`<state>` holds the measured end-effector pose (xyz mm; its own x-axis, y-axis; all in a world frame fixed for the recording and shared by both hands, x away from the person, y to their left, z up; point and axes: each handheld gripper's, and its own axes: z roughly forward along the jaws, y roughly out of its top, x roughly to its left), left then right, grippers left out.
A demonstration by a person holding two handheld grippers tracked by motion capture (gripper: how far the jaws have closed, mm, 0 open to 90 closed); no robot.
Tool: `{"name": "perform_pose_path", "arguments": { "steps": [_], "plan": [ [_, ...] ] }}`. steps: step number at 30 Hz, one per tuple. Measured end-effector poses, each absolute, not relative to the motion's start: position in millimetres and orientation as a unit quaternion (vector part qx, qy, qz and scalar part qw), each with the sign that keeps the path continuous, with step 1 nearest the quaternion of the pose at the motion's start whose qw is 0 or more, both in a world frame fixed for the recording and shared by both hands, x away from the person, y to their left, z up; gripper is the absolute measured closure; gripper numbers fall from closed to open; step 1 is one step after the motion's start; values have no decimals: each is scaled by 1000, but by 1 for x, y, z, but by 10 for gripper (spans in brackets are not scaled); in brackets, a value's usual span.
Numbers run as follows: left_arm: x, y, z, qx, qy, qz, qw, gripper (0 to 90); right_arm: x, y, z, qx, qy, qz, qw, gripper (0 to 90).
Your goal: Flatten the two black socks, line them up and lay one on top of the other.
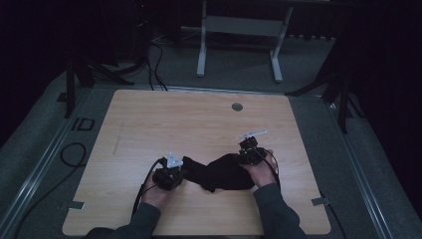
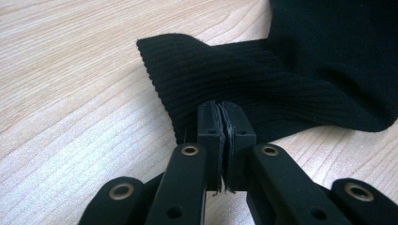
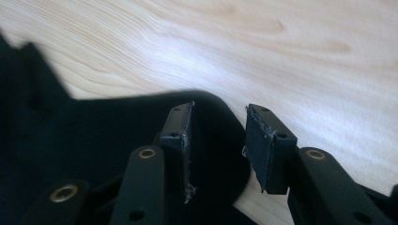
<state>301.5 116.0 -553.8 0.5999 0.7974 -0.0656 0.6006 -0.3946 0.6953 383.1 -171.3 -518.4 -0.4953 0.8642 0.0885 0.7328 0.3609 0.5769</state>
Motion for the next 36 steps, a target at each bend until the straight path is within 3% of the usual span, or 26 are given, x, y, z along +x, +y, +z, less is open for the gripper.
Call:
{"name": "perform_pose_path", "arguments": {
  "steps": [6,9,12,14,25,36],
  "plan": [
    [301,116,-554,822,425,139,351,877,390,-178,-536,506,811,273,108,599],
    [301,116,-554,822,426,138,352,877,395,-181,-542,516,804,275,106,639],
    [301,116,-554,823,425,137,352,877,396,-181,-542,511,809,271,106,800],
    [301,116,-554,822,425,136,353,877,394,-181,-540,507,811,270,110,855],
    [301,116,-555,820,428,133,356,875,358,-192,-500,484,804,309,155,860],
    [301,118,-555,818,431,125,361,858,326,-208,-481,482,797,332,147,860]
  ]
}}
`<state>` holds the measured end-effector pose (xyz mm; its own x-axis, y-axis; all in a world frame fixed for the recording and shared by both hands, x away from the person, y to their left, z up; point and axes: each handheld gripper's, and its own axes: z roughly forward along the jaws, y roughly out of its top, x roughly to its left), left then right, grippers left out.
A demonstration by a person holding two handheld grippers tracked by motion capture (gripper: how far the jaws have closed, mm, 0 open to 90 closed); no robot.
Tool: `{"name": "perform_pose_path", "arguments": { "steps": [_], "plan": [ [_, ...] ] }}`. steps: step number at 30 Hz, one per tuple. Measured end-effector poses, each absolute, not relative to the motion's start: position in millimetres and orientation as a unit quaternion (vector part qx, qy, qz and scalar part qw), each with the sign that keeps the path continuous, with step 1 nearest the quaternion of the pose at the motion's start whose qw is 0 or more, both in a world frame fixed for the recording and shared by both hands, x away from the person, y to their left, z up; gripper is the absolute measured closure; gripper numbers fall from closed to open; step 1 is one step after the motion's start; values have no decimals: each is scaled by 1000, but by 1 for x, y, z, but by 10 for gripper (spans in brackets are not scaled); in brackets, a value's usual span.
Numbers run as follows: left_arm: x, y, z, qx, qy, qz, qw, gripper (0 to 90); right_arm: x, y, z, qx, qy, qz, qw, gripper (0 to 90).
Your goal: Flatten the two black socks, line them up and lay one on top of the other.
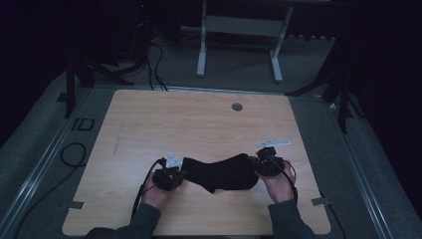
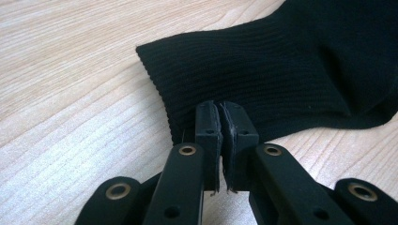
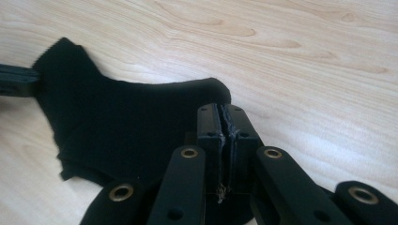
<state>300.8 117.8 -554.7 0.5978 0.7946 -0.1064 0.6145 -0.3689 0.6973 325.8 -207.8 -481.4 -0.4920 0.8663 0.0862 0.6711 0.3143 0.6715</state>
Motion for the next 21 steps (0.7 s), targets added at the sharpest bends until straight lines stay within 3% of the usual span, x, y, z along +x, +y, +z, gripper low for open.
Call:
{"name": "perform_pose_path", "arguments": {
  "steps": [7,21],
  "plan": [
    [301,119,-554,818,432,119,361,839,316,-216,-481,489,792,338,135,858],
    [301,121,-553,816,435,112,363,833,316,-230,-536,526,791,299,93,856]
  ]
}}
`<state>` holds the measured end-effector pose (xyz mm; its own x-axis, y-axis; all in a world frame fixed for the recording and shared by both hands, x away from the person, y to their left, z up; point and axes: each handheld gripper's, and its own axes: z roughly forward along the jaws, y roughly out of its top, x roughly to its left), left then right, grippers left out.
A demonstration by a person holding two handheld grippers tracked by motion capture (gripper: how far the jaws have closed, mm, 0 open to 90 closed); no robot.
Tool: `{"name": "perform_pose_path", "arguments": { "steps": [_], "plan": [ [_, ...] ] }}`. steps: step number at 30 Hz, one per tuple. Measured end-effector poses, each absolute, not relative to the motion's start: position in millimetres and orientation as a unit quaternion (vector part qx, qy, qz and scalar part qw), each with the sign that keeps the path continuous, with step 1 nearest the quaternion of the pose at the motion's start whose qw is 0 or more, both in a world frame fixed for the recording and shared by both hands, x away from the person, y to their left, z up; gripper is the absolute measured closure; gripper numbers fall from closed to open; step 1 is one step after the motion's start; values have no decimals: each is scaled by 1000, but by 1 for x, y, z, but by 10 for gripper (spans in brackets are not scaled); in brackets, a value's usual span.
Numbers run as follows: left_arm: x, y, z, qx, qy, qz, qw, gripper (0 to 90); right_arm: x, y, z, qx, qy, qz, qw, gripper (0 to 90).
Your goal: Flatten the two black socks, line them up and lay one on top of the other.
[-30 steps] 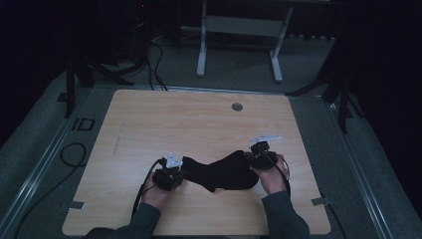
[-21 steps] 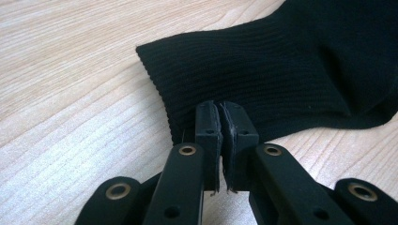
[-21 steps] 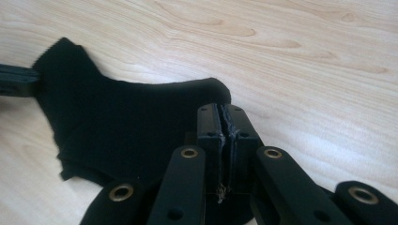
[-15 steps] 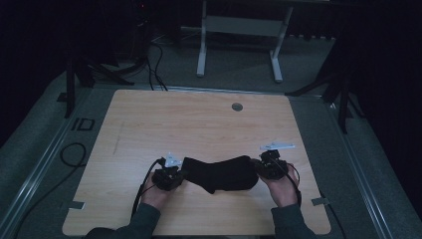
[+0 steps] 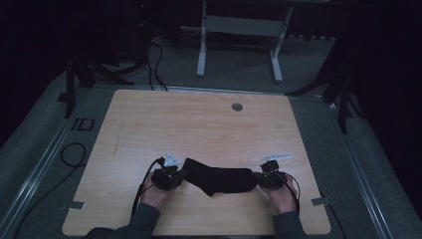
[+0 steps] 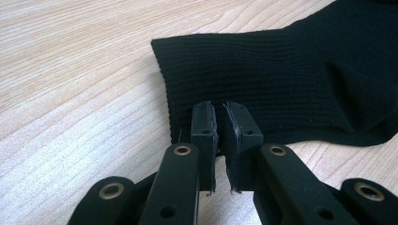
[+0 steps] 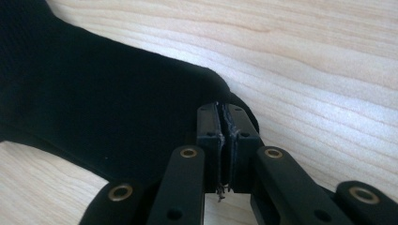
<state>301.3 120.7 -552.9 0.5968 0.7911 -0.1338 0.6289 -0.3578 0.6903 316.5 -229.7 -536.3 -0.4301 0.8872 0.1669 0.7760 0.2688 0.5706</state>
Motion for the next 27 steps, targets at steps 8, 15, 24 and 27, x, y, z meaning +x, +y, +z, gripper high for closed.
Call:
{"name": "perform_pose_path", "arguments": {
  "steps": [8,15,24,27],
  "plan": [
    [303,125,-552,817,436,106,363,834,317,-231,-541,526,793,290,97,849],
    [303,125,-552,817,436,109,361,830,323,-233,-544,527,789,298,106,837],
    [305,125,-551,814,441,117,360,793,341,-229,-547,524,784,310,120,809],
    [306,125,-551,812,443,123,359,761,346,-228,-547,524,784,310,119,765]
  ]
}}
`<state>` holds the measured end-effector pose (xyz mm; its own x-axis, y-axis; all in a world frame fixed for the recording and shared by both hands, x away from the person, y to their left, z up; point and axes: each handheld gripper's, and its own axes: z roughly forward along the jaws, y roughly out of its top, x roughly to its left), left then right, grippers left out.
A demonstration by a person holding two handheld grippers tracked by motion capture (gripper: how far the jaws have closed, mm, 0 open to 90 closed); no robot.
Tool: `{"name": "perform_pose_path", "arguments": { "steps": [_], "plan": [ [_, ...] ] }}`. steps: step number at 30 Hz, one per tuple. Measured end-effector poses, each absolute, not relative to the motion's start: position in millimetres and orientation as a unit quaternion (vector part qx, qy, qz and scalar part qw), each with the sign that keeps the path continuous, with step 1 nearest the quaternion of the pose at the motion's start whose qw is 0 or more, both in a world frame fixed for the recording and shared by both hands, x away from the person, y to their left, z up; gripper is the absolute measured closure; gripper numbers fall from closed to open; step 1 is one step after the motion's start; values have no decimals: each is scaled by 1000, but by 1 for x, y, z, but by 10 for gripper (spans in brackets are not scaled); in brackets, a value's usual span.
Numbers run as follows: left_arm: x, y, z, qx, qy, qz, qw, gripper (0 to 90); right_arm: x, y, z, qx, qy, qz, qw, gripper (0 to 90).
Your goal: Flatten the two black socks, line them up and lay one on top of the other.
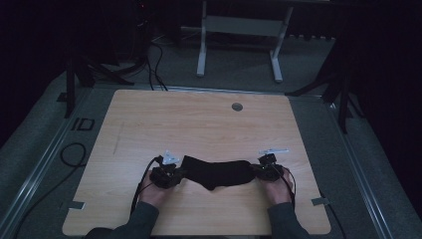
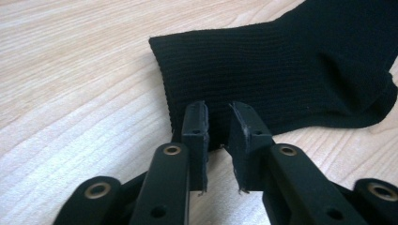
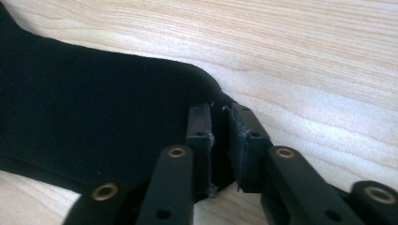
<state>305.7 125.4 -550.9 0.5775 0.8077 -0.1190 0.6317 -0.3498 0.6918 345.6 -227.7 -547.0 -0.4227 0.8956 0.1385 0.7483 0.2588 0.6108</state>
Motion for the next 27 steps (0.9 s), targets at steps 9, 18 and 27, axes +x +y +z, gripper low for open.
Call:
{"name": "perform_pose_path", "arguments": {
  "steps": [9,18,27],
  "plan": [
    [306,131,-545,804,441,134,376,607,342,-227,-538,515,781,332,123,555],
    [307,143,-538,785,450,138,403,499,332,-244,-518,517,756,378,137,494],
    [313,154,-539,778,473,166,379,504,335,-257,-527,533,752,360,146,491]
  ]
}}
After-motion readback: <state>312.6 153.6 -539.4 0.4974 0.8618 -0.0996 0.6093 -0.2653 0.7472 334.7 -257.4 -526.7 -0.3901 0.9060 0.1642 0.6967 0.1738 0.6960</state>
